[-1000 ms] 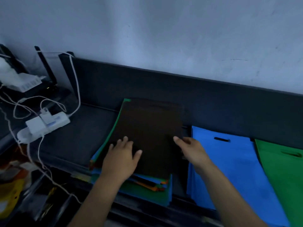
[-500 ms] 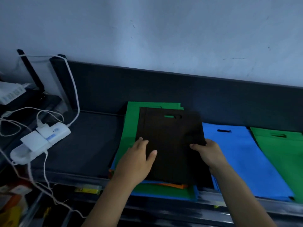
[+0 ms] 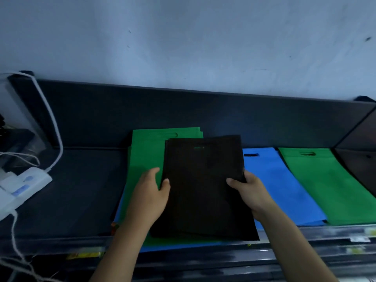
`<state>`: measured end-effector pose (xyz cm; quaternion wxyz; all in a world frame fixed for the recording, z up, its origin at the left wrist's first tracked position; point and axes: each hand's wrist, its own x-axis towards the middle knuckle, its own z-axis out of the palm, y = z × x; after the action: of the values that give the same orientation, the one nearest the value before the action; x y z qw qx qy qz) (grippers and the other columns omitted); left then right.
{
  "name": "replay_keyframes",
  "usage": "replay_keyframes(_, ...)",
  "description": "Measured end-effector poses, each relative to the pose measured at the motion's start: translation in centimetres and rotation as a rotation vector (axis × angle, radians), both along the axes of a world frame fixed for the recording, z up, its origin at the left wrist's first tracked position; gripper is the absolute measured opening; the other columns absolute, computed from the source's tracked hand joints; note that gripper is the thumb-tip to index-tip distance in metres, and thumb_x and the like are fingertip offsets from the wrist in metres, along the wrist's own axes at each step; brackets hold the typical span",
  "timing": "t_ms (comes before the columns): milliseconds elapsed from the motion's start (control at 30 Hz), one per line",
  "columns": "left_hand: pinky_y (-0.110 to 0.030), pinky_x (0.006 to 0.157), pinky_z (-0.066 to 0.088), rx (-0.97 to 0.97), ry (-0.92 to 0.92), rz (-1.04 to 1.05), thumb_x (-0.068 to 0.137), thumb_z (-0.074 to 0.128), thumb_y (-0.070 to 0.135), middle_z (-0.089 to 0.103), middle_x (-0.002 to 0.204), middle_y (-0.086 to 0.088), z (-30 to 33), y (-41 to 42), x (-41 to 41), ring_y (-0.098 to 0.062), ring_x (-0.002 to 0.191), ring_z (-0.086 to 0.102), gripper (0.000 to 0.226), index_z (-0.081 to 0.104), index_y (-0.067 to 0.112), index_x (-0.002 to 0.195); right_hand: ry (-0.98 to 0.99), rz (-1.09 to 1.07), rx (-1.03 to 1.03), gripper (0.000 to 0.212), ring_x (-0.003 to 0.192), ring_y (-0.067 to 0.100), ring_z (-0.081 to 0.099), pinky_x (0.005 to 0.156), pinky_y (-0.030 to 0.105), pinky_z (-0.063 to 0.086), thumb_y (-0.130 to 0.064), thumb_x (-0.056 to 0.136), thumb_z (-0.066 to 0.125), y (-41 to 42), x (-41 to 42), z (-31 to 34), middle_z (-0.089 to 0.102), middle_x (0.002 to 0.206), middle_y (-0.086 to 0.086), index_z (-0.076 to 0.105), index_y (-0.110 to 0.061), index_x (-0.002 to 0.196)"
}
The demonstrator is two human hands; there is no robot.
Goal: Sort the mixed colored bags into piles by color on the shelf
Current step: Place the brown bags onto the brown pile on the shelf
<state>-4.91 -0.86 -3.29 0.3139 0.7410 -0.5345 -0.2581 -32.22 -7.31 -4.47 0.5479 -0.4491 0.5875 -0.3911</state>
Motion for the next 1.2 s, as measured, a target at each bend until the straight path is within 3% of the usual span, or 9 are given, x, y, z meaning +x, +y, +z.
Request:
replay_keyframes(167, -0.032, 0.096, 0.045, -0.044, 0.183, 0.049, 0.099, 0.058, 0.048, 0.052, 0.142, 0.01, 1.0, -1.8, -1.8, -0.017, 0.13, 0.055, 0.067, 0.034, 0.022, 0.156, -0.212, 0.003, -0.045, 0.028, 0.107, 0.028, 0.078, 0.079, 0.032, 0.065, -0.002, 0.102, 0.063, 0.6, -2.4, 1.3, 0.081, 0.118, 0.01, 0.07, -0.012, 0.127)
replay_keyframes(300, -0.03, 0.083, 0.052, -0.016, 0.336, -0.072, 0.102, 0.058, 0.036, 0.067, 0.114, 0.02, 1.6, -2.8, -7.4, -0.011, 0.11, 0.066, 0.017, 0.063, 0.035, 0.118, -0.257, -0.038, -0.048, 0.03, 0.109, 0.03, 0.077, 0.086, 0.039, 0.064, -0.001, 0.099, 0.066, 1.1, -7.8, 1.7, 0.079, 0.121, 0.014, 0.069, -0.01, 0.128)
replay_keyframes(433, -0.035, 0.085, 0.055, -0.044, 0.355, -0.149, 0.103, 0.053, 0.023, 0.071, 0.106, 0.016, 1.3, -3.7, -15.2, -0.006, 0.098, 0.068, 0.02, 0.064, 0.036, 0.115, -0.228, -0.103, -0.028, 0.027, 0.105, 0.036, 0.077, 0.093, 0.048, 0.061, -0.001, 0.095, 0.07, 1.6, -14.4, 1.9, 0.08, 0.116, 0.017, 0.07, -0.005, 0.122)
replay_keyframes(600, -0.042, 0.104, 0.05, -0.017, 0.389, -0.186, 0.102, 0.052, 0.032, 0.064, 0.129, 0.016, 0.3, -5.6, -27.2, -0.01, 0.119, 0.061, 0.035, 0.055, 0.035, 0.137, -0.15, -0.244, -0.011, 0.017, 0.098, 0.028, 0.08, 0.082, 0.039, 0.062, -0.009, 0.1, 0.067, 2.4, -26.1, 2.2, 0.082, 0.109, 0.01, 0.071, -0.007, 0.117)
replay_keyframes(667, -0.039, 0.102, 0.049, -0.01, 0.405, -0.207, 0.104, 0.052, 0.029, 0.064, 0.128, 0.015, 0.0, -6.4, -32.5, -0.011, 0.12, 0.06, 0.031, 0.055, 0.031, 0.135, -0.125, -0.294, 0.001, 0.014, 0.093, 0.024, 0.08, 0.077, 0.036, 0.062, -0.01, 0.101, 0.065, 2.7, -31.6, 2.3, 0.082, 0.107, 0.011, 0.071, -0.007, 0.114)
replay_keyframes(767, -0.045, 0.111, 0.044, 0.026, 0.44, -0.209, 0.103, 0.052, 0.034, 0.058, 0.14, 0.01, -0.3, -7.4, -40.4, -0.016, 0.131, 0.054, 0.042, 0.048, 0.026, 0.144, -0.034, -0.319, -0.006, 0.016, 0.1, 0.026, 0.079, 0.088, 0.042, 0.062, -0.014, 0.102, 0.064, 3.3, -39.3, 2.5, 0.082, 0.108, 0.009, 0.073, -0.013, 0.115)
replay_keyframes(1000, -0.033, 0.086, 0.052, 0.037, 0.581, -0.237, 0.105, 0.05, 0.017, 0.068, 0.118, 0.008, 0.0, -8.8, -55.6, -0.013, 0.107, 0.064, 0.029, 0.06, 0.025, 0.13, 0.309, -0.44, -0.08, 0.01, 0.093, 0.012, 0.077, 0.088, 0.037, 0.06, -0.021, 0.1, 0.069, 4.7, -53.8, 2.8, 0.081, 0.098, -0.005, 0.072, -0.024, 0.109)
replay_keyframes(1133, -0.044, 0.1, 0.054, 0.081, 0.535, -0.316, 0.102, 0.051, 0.021, 0.067, 0.125, 0.008, 0.3, -10.7, -59.8, -0.015, 0.111, 0.065, 0.037, 0.055, 0.025, 0.138, 0.328, -0.474, -0.063, 0.014, 0.091, 0.014, 0.078, 0.085, 0.036, 0.061, -0.017, 0.1, 0.069, 3.4, -58.3, 2.3, 0.082, 0.1, -0.005, 0.071, -0.024, 0.112)
replay_keyframes(1200, -0.047, 0.096, 0.056, 0.083, 0.485, -0.341, 0.098, 0.053, 0.019, 0.07, 0.116, 0.006, 0.3, -12.5, -61.2, -0.016, 0.103, 0.068, 0.031, 0.06, 0.025, 0.127, 0.343, -0.478, -0.053, 0.013, 0.089, 0.014, 0.079, 0.085, 0.038, 0.061, -0.017, 0.101, 0.068, 2.0, -59.9, 2.1, 0.082, 0.098, -0.005, 0.071, -0.025, 0.11)
